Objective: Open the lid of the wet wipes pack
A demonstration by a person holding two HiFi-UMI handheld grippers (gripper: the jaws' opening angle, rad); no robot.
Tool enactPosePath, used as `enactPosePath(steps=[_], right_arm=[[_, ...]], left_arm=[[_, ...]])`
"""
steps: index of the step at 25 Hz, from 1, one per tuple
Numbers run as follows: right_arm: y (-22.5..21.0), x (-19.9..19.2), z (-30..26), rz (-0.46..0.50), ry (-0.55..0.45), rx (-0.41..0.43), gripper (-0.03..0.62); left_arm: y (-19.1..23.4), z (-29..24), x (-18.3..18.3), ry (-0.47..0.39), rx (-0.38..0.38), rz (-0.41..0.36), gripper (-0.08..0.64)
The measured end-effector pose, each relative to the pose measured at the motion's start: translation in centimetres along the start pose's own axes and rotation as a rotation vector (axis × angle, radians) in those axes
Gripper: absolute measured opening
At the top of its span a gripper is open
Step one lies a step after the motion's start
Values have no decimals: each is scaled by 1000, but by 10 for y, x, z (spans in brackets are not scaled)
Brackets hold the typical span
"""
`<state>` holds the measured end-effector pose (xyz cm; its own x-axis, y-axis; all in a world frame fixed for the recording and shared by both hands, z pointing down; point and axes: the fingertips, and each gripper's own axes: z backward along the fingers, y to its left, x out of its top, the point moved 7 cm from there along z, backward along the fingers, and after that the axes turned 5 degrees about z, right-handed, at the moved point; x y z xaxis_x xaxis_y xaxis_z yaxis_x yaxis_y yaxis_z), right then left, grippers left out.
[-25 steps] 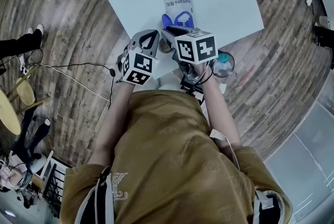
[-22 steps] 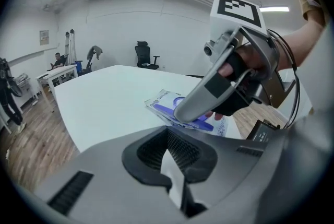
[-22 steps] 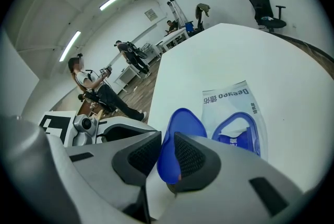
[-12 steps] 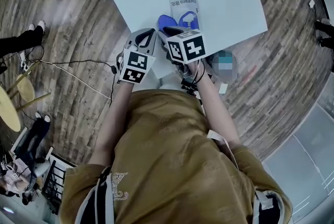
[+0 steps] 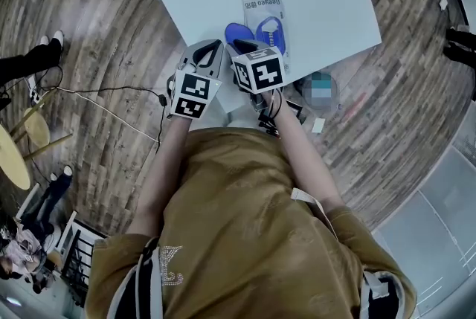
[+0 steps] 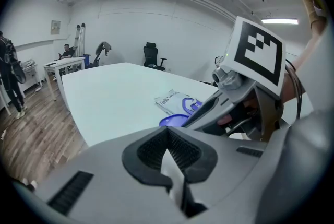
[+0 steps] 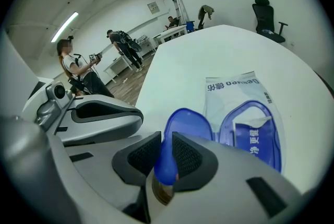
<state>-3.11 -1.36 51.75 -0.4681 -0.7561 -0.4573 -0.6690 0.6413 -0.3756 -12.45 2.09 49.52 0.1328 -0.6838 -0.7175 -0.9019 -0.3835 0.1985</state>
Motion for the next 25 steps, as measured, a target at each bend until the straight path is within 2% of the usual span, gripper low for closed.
enactPosePath(steps=[9, 14, 20, 25], right_arm=[[2, -1, 21, 3, -68, -12, 72], [-5, -1, 40, 41, -153, -105, 71], [-12, -5, 58, 68, -235, -181, 67], [-10, -5, 86, 102, -353, -230, 11]], left_arm=[[3, 7, 2, -43, -7, 26, 2], [1, 10, 6, -69, 3, 44, 2], [-4, 11, 11, -95, 32, 14, 2], [-9, 19, 18, -145, 47, 39, 2]])
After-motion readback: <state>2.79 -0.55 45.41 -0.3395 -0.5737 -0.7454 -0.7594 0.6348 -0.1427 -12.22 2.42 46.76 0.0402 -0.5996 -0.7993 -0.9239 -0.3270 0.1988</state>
